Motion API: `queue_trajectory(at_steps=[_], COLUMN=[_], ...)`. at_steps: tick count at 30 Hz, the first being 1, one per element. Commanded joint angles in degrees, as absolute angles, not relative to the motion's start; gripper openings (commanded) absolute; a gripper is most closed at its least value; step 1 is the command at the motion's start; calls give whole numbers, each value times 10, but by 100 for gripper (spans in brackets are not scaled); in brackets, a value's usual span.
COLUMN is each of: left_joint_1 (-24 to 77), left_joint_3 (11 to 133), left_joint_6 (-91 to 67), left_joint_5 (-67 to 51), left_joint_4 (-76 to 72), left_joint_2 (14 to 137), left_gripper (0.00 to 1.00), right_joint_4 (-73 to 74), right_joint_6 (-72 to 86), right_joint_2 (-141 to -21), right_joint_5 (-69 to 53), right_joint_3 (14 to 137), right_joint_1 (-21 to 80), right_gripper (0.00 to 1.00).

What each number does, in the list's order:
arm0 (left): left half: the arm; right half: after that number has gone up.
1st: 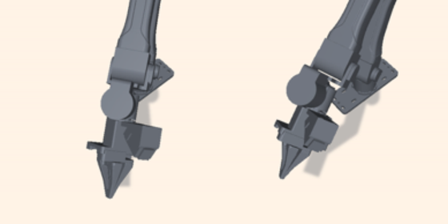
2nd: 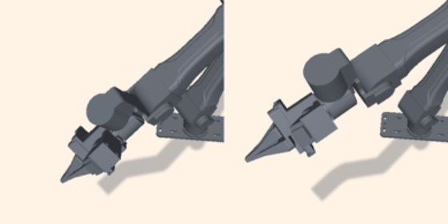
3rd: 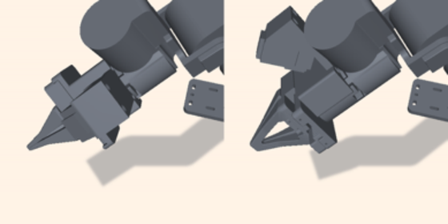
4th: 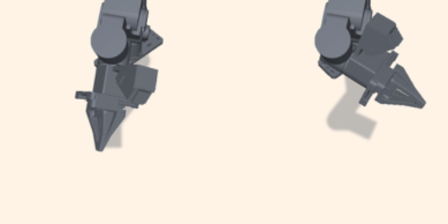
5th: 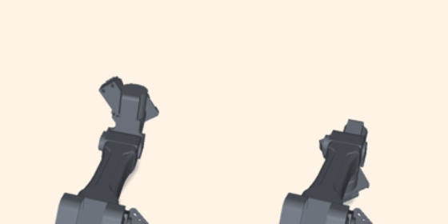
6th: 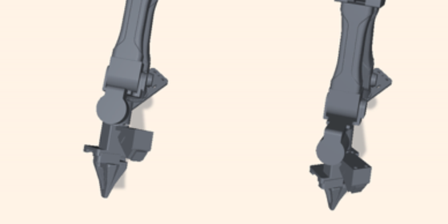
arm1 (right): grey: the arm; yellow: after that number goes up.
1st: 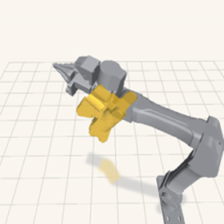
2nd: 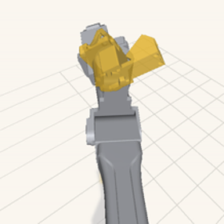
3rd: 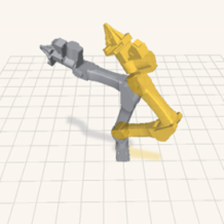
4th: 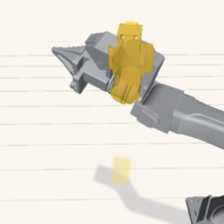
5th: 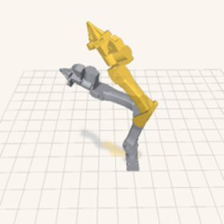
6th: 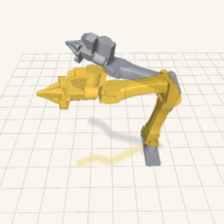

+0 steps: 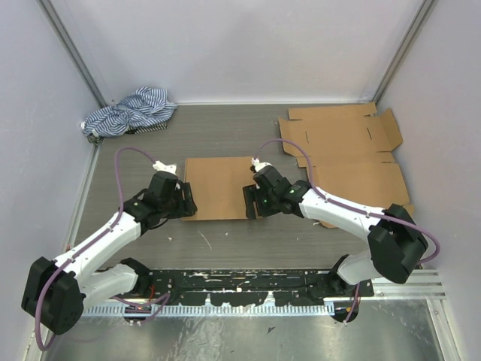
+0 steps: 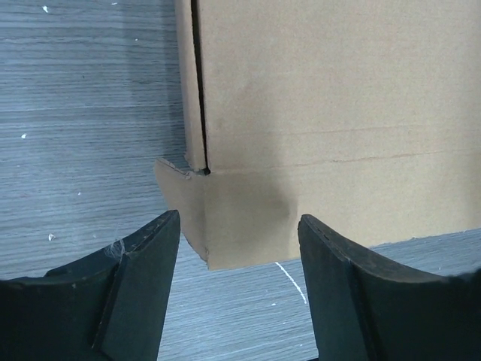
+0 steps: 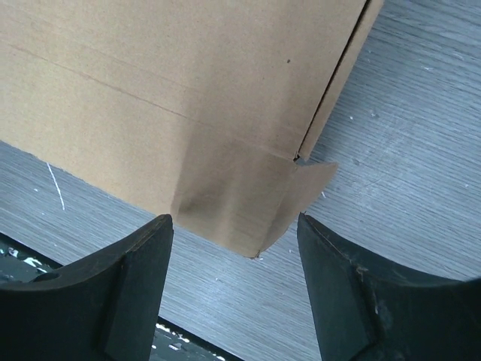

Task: Fold the paper box

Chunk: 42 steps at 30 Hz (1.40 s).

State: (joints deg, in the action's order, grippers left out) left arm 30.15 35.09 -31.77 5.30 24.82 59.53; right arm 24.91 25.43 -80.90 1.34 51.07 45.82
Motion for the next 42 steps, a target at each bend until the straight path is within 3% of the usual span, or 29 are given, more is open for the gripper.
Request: queue_trajectory(at_steps=[1, 12, 31, 36, 42], left_joint_1=[304, 304, 304, 305, 304], left_joint_3=[345, 356, 348, 350, 343], left_joint_6=[-320, -319, -330, -327, -326], left_joint_5=[59, 11, -7, 56, 88], left_joint_4=[243, 228, 236, 266, 242], left_joint_2=[597, 653, 607, 607, 612], left_gripper=[71, 70, 64, 74, 81], right_joint_4=[221, 210, 202, 237, 180], right_joint_6=[262, 273, 274, 287, 286], right_joint_2=[-804, -803, -788, -795, -803], right_joint_5=[5, -20, -16, 73, 49], right_joint_3=[521, 506, 499, 504, 488], right_joint_1=[462, 462, 472, 472, 471], right_gripper=[72, 69, 65, 78, 81])
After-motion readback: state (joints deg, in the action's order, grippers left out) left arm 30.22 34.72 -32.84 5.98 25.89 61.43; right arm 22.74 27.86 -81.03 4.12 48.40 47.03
